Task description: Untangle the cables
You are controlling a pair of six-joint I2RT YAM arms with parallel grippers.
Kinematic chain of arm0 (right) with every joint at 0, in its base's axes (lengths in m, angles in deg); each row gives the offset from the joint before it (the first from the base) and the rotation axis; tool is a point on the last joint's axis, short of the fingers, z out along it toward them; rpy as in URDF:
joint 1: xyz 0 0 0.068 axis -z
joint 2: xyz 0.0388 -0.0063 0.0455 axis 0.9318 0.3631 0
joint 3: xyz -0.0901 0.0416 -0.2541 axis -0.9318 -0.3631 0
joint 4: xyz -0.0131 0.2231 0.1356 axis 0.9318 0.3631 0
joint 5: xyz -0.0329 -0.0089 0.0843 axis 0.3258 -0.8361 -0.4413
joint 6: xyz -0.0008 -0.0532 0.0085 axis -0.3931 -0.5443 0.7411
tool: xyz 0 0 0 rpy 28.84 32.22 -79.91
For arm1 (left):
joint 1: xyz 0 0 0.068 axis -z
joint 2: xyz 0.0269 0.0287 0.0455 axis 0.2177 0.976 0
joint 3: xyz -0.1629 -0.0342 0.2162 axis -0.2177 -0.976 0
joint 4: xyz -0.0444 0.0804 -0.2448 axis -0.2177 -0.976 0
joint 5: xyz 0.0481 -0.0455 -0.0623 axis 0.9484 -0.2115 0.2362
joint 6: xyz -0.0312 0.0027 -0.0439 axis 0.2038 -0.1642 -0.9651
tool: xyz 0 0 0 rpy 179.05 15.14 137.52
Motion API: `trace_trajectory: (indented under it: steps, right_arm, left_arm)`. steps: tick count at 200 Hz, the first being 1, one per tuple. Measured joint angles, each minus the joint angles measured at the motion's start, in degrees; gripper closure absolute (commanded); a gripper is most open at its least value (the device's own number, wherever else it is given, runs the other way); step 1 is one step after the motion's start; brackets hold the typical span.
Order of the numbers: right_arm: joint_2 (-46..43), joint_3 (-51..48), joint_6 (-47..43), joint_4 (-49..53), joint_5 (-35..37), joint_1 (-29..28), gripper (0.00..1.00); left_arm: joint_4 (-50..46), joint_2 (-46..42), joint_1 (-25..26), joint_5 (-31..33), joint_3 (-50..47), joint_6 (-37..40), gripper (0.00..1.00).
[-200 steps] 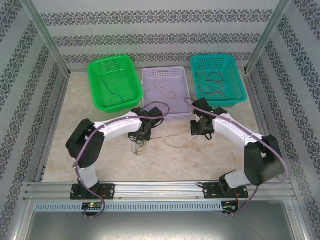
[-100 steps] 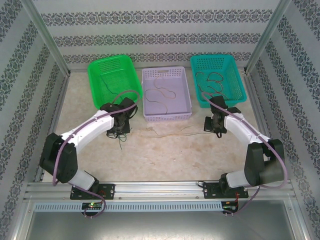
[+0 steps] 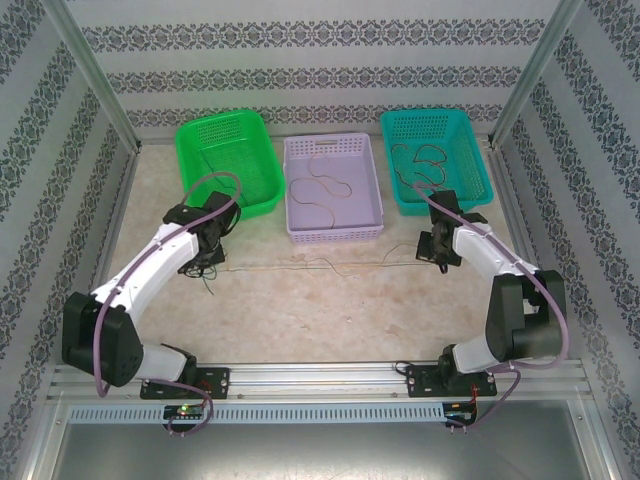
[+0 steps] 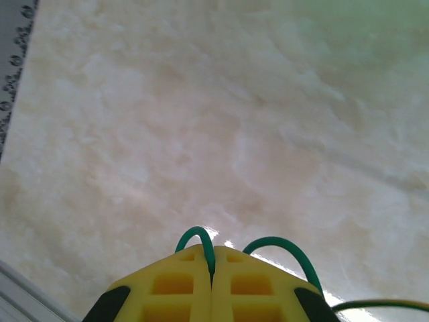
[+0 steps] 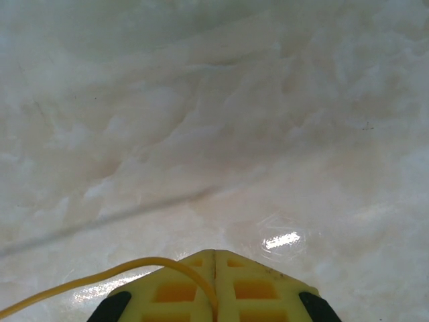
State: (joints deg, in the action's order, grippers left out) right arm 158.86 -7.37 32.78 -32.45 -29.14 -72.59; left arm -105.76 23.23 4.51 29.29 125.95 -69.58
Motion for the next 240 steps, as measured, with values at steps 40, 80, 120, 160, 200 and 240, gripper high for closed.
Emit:
trace_trajectory:
  steps: [40, 80, 120, 160, 200, 240]
  right_arm:
    - [0.5, 0.1, 0.0, -0.5, 1.6, 0.4, 1.00]
    - [1.2, 0.0, 0.0, -1.0, 2.8, 1.5, 1.00]
    - [1.9, -0.1, -0.1, -1.6, 3.4, 2.7, 1.00]
    - [2.7, -0.1, -0.2, -1.7, 4.1, 3.5, 1.00]
    - [3.2, 0.1, -1.0, -2.2, 4.5, 8.8, 1.00]
    - [3.9, 0.1, -0.9, -2.6, 3.1, 5.5, 1.00]
  left_arm:
    - [-1.9, -2.1, -6.4, 4.1, 0.0, 0.1, 1.00]
    - [-2.1, -4.1, -13.4, 5.7, 0.5, 1.0, 1.00]
    - [-1.6, -3.9, -19.2, 6.1, 4.1, 3.0, 1.00]
    - [-0.9, -2.2, -19.8, 4.9, 6.9, 3.3, 1.00]
    - [-0.5, -1.3, -23.6, 4.0, 9.1, 5.4, 1.00]
    - [6.8, -1.2, -22.4, -10.6, 9.0, 5.9, 1.00]
